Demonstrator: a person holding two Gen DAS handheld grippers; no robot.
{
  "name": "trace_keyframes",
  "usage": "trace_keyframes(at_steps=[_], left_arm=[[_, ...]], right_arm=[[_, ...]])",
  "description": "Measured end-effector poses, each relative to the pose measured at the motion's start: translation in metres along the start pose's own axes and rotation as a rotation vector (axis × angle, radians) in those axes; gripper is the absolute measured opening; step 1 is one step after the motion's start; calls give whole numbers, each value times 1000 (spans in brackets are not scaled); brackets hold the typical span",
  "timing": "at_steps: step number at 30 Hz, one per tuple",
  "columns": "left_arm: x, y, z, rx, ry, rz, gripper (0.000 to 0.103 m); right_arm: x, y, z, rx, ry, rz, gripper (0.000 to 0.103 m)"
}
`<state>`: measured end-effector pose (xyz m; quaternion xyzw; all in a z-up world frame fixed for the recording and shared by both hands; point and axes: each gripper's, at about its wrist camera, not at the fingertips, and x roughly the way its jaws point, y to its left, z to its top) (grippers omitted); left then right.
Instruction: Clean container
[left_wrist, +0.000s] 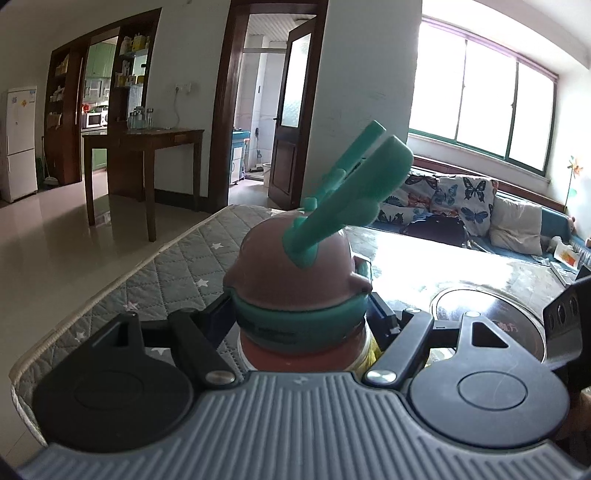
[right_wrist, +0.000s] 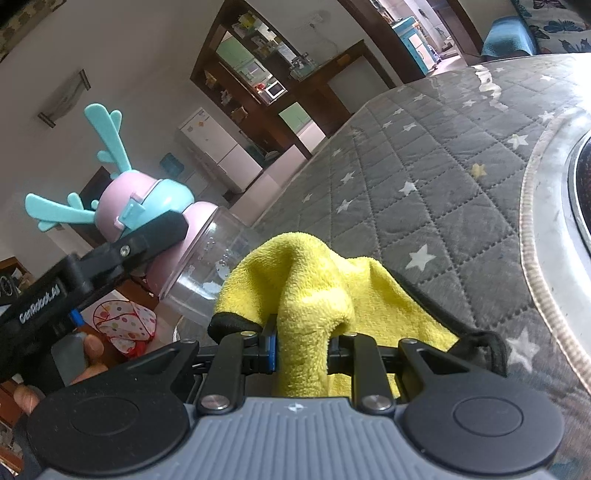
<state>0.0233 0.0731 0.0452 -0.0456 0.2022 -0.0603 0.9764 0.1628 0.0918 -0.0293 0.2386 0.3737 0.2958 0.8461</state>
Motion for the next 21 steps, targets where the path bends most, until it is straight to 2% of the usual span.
trace_keyframes(at_steps=[4, 11, 21], left_arm=[[5, -1, 4, 24, 1, -26, 75], [17, -4, 3, 159, 1, -106, 76], [21, -1, -11, 232, 3, -178, 76]], right_arm=[[0, 0, -3, -1, 7, 7, 21], [-4, -2, -10, 4, 9, 15, 21], [-32, -12, 17, 82, -123, 38, 21]])
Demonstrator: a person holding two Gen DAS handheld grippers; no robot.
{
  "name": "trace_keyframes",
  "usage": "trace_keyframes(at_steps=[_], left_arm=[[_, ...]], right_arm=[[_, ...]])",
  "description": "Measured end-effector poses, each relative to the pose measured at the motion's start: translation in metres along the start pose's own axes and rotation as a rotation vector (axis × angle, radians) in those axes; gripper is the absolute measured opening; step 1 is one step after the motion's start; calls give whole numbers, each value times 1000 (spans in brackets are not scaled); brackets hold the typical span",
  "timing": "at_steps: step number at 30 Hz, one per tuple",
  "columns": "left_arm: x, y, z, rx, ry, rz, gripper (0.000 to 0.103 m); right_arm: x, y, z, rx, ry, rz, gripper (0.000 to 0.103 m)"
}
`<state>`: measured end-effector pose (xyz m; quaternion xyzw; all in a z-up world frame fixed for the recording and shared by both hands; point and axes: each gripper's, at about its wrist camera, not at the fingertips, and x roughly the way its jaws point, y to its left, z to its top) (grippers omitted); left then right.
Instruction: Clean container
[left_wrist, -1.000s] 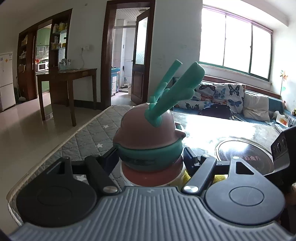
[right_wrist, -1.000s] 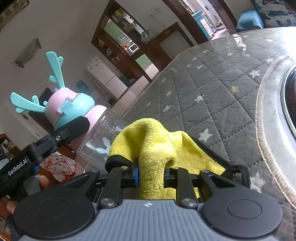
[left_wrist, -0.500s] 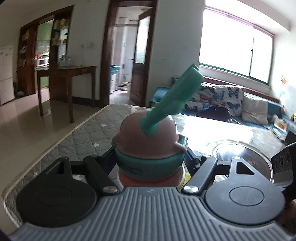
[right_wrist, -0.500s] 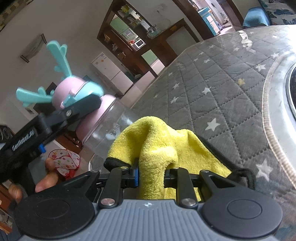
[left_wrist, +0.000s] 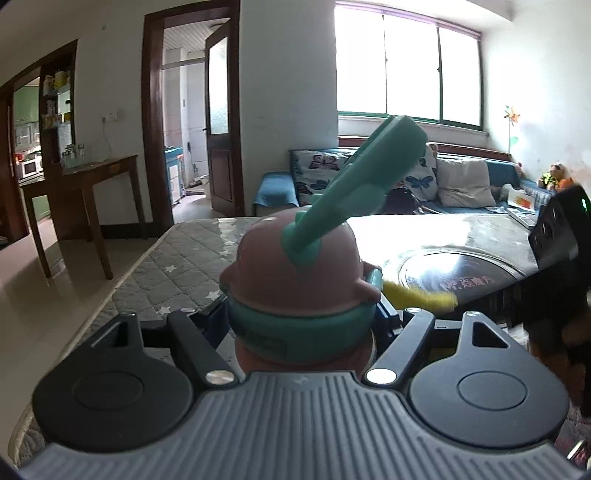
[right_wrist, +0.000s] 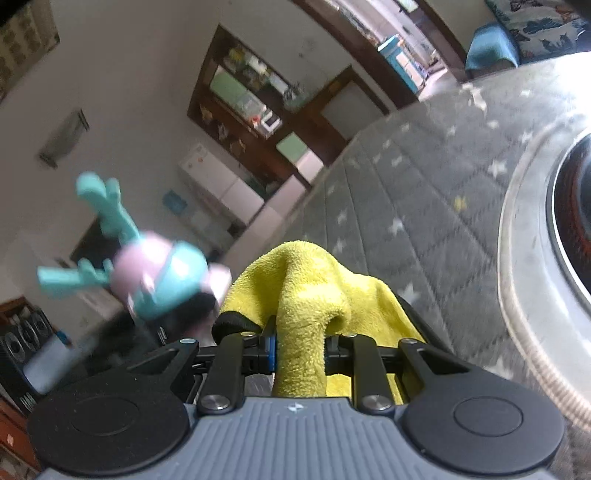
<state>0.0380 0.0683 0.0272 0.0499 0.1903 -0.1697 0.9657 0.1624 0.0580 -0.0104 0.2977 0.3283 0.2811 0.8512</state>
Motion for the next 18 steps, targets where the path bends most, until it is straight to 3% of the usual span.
trace_keyframes(at_steps=[8, 12, 18], left_arm=[[5, 0, -7, 33, -3, -14, 76], [6, 0, -10, 37, -6, -16, 76], [7, 3, -12, 39, -9, -21, 76]], right_arm=[[-5, 8, 36, 54, -90, 149, 21], [2, 14, 42, 53, -80, 215, 21], [19, 1, 39, 120, -39, 241, 21]])
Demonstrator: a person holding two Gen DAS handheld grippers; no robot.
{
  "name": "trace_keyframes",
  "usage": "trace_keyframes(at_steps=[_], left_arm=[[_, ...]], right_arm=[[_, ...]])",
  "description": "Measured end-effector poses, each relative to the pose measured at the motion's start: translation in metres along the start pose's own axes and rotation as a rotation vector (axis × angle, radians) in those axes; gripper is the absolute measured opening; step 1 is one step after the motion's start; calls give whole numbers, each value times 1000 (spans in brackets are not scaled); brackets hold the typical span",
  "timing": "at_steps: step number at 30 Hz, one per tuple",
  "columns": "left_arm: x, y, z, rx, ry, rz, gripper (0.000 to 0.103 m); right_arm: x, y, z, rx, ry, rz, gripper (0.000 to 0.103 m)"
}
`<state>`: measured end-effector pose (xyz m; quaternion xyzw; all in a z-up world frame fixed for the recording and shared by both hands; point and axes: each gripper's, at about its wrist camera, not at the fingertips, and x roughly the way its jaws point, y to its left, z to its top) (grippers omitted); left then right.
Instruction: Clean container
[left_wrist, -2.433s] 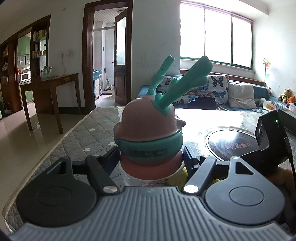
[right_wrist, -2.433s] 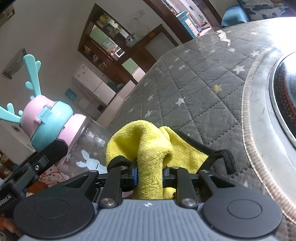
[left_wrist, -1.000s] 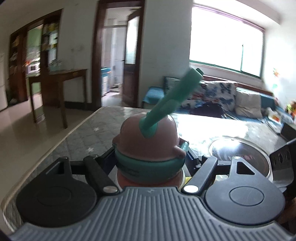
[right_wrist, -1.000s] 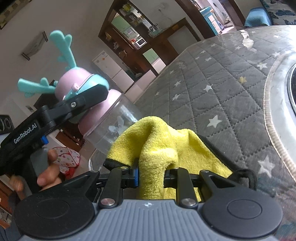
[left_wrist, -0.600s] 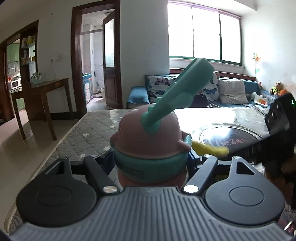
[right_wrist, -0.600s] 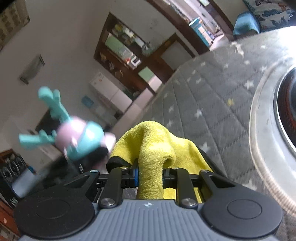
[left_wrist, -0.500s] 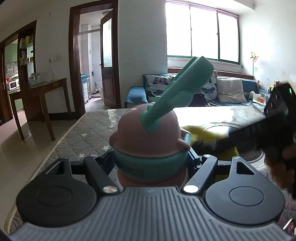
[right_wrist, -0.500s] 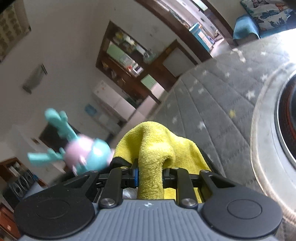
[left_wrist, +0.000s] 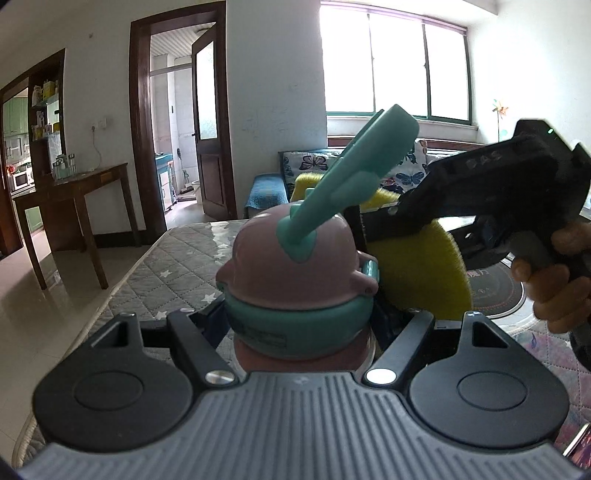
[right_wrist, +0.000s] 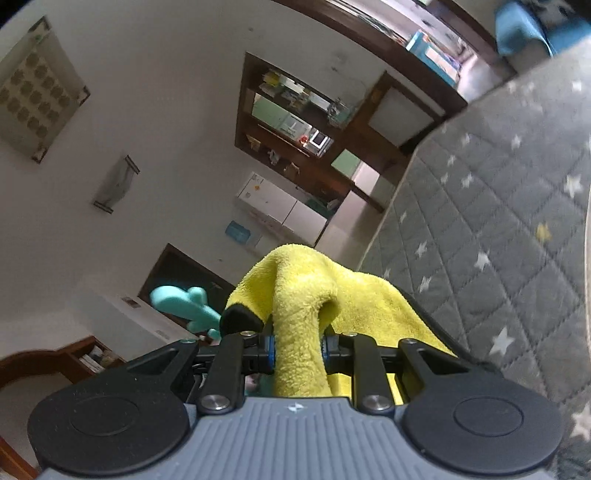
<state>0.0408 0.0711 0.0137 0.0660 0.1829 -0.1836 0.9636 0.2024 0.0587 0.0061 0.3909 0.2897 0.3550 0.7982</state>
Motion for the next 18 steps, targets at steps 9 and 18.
trace_keyframes(at_steps=[9, 18], left_arm=[[7, 5, 5, 11, 0, -1, 76], [8, -1, 9, -6, 5, -2, 77]], right_arm=[[17, -35, -6, 88, 33, -44, 21], [32, -66, -18, 118, 82, -134, 21]])
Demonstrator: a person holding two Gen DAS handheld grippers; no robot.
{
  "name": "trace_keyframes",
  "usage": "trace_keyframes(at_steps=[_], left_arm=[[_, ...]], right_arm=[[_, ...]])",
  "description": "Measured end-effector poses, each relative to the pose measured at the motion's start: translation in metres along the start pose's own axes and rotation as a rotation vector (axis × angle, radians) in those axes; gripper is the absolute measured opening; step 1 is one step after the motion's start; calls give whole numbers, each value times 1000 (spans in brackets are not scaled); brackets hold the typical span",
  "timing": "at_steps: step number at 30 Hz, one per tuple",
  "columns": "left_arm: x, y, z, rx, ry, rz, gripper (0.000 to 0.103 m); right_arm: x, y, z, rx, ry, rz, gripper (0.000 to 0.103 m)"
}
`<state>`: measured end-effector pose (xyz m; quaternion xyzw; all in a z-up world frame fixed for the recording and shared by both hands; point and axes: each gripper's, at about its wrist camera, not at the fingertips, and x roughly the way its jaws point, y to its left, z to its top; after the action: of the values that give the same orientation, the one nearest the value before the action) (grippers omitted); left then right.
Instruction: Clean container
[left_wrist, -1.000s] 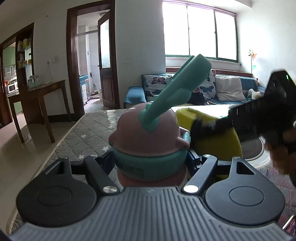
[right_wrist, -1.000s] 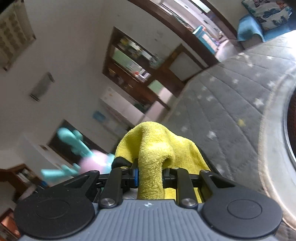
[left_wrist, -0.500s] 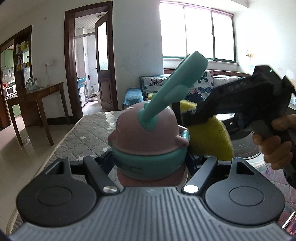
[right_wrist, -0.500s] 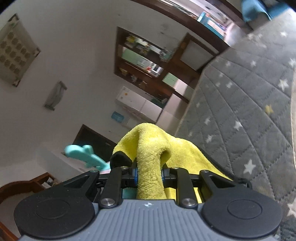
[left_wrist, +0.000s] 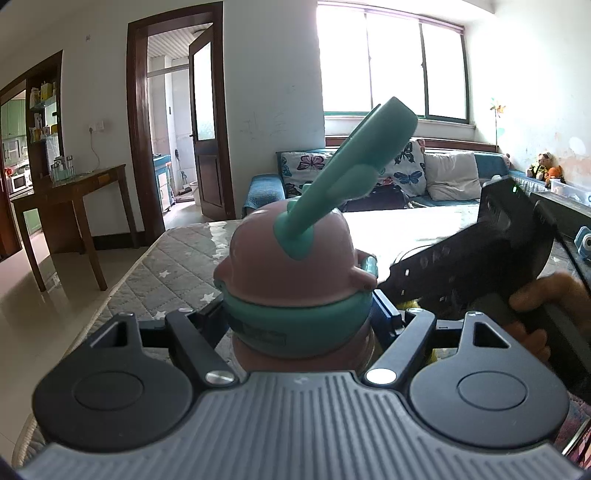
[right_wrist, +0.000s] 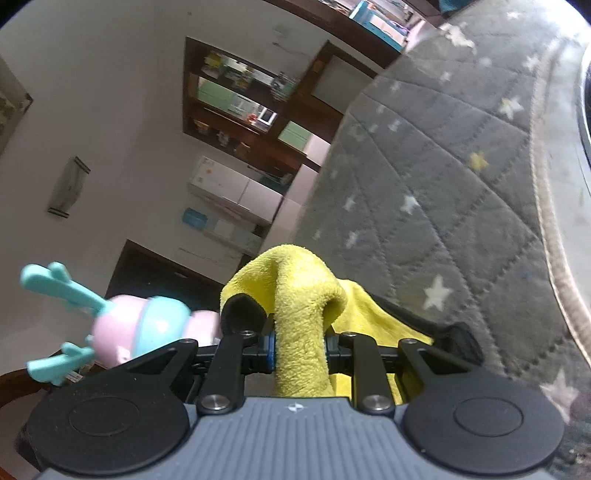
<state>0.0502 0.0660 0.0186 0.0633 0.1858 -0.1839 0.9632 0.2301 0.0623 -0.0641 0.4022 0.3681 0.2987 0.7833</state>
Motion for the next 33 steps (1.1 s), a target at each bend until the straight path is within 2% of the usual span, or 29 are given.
trace_keyframes(at_steps=[3, 8, 13, 20, 26, 33], left_arm=[[-6, -6, -1, -14, 2, 14, 79], [-13, -12, 0, -76, -3, 78, 79], [-26, -21, 3, -164, -36, 169, 79], [-36, -32, 11, -221, -58, 227, 79], [-40, -22, 18, -215, -50, 207, 72], [-43, -4, 18, -165, -52, 100, 72]], right_arm=[[2, -6, -4, 2, 12, -22, 21], [3, -3, -15, -76, 33, -124, 21], [1, -4, -21, -74, 25, -136, 21], [-3, 12, -31, -166, 14, -186, 21], [-10, 15, -38, -141, 12, -170, 21], [-20, 19, -31, -116, -11, -106, 21]])
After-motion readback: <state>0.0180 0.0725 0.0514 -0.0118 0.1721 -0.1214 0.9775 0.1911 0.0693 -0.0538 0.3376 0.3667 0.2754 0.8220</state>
